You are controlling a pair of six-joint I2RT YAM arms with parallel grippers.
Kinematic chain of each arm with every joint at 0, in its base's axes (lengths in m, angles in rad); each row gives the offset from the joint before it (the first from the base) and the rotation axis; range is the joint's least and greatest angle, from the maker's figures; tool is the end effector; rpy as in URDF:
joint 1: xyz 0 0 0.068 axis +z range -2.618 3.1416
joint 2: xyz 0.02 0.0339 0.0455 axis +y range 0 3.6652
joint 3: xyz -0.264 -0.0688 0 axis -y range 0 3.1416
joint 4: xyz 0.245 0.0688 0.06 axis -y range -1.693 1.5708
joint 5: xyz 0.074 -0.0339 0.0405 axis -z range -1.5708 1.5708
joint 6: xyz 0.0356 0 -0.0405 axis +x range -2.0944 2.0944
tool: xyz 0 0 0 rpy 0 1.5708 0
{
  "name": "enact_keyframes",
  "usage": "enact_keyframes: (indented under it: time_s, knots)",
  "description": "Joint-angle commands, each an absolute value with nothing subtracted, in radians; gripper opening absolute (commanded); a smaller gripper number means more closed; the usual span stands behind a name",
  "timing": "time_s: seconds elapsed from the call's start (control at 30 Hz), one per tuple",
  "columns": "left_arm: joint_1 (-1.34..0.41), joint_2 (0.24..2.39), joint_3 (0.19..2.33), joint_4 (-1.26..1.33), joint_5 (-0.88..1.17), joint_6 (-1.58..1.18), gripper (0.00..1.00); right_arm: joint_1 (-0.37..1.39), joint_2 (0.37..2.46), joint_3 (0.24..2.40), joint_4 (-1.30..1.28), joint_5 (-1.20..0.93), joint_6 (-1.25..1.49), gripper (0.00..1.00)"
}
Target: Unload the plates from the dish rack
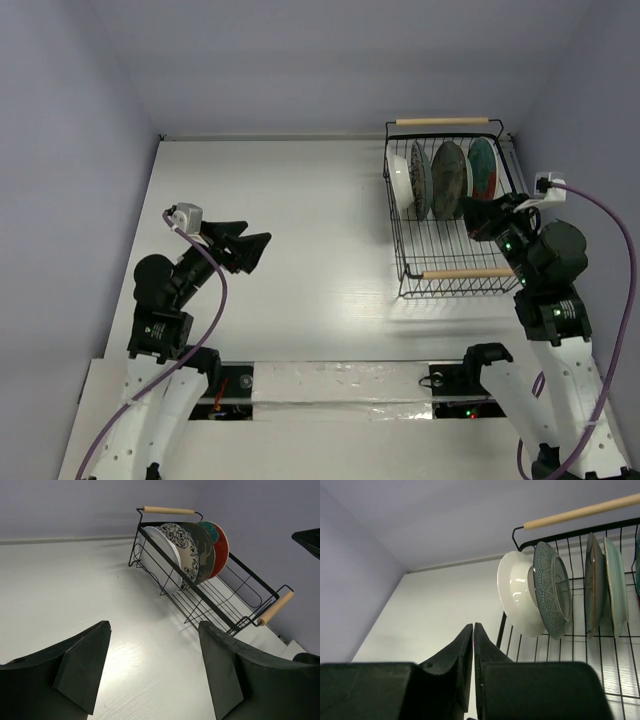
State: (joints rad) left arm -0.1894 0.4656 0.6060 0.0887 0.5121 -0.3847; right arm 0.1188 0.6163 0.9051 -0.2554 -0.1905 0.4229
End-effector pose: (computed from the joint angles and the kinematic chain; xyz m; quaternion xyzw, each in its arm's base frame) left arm 0.1151 -0.0398 0.3496 0.1388 0.6179 -0.3655 0.6822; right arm 0.1295 0.0222 0.3970 0.0372 0.6944 0.2552 0.6718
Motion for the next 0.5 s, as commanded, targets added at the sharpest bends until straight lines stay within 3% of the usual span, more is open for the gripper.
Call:
enact_keyframes:
  time_s: [0.0, 0.13, 0.23, 0.27, 0.33, 0.47]
  knots:
    - [-0.193, 0.477, 0.650, 0.127, 0.560, -0.370, 0.68, 0.114, 0.618, 0.950, -0.226, -0.215, 0.414, 0.11]
    - [-0.193, 0.466, 0.649, 0.136, 0.578, -0.365, 0.58, 0.114, 0.647, 0.974, -0.215, -0.236, 0.416, 0.00]
    - [-0.193, 0.448, 0.640, 0.152, 0.566, -0.376, 0.32, 0.114, 0.693, 1.002, -0.212, -0.236, 0.408, 0.00]
    - [-0.193, 0.451, 0.641, 0.144, 0.558, -0.377, 0.17, 0.114, 0.709, 1.008, -0.212, -0.227, 0.408, 0.00]
    - [-0.193, 0.454, 0.643, 0.140, 0.538, -0.383, 0.03, 0.126, 0.759, 1.020, -0.216, -0.204, 0.396, 0.00]
    - [-0.193, 0.472, 0.647, 0.124, 0.518, -0.385, 0.00, 0.213, 0.866, 1.087, -0.250, -0.054, 0.362, 0.00]
